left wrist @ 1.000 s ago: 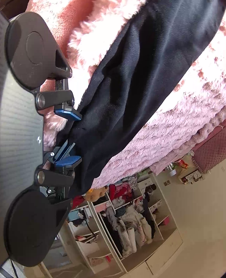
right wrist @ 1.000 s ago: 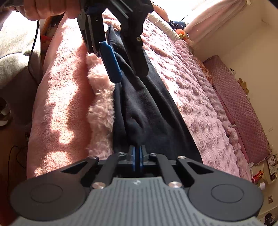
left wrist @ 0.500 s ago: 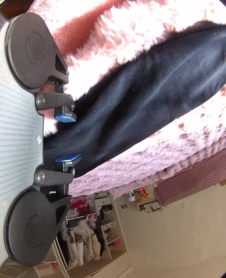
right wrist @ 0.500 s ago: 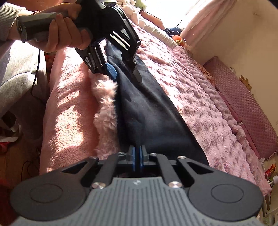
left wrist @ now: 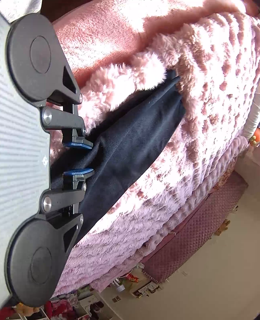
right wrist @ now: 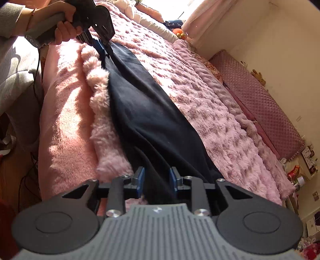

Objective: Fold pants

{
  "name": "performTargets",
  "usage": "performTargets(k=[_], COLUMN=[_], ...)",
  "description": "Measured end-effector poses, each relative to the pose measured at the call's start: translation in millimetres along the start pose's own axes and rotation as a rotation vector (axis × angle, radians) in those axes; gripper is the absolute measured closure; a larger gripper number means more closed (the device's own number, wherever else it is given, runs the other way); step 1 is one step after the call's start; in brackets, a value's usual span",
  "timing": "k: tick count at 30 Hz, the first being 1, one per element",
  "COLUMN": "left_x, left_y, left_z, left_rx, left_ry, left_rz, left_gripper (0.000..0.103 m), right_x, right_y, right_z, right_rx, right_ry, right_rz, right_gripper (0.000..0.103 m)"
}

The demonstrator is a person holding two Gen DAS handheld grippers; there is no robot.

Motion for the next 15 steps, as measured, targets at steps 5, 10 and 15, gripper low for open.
performTargets(k=[5,10,15], left_x=[-20,-24,-43], left_y=[0,40,94], left_z=[-21,-67,-134], left_rx=[0.076,0.080,0.184], left_ry=[0.062,0.355,0.622], left_rz=[-0.052,0.190,0.375], left_gripper=[0.061,0.053,0.053], right_x=[-5,-1,-10], right_y=[41,58,62], right_z=[-6,-5,-5], right_rx=[-0.011,-0.051,-0.123], right_ry=[0.048,0.055,0.030], right_rz=[0.122,0.157,0.156], right_gripper=[0.076,0.093,0.098])
Point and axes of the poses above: each gripper's, at about its wrist camera, not at the fingertips, and x roughly the way its jaws point, z to its left, y to its underside, the point moved 7 cm from there along x, roughly the way its jaws point, and after that the axes turned 10 degrees about -y, right-handed, at the moved point
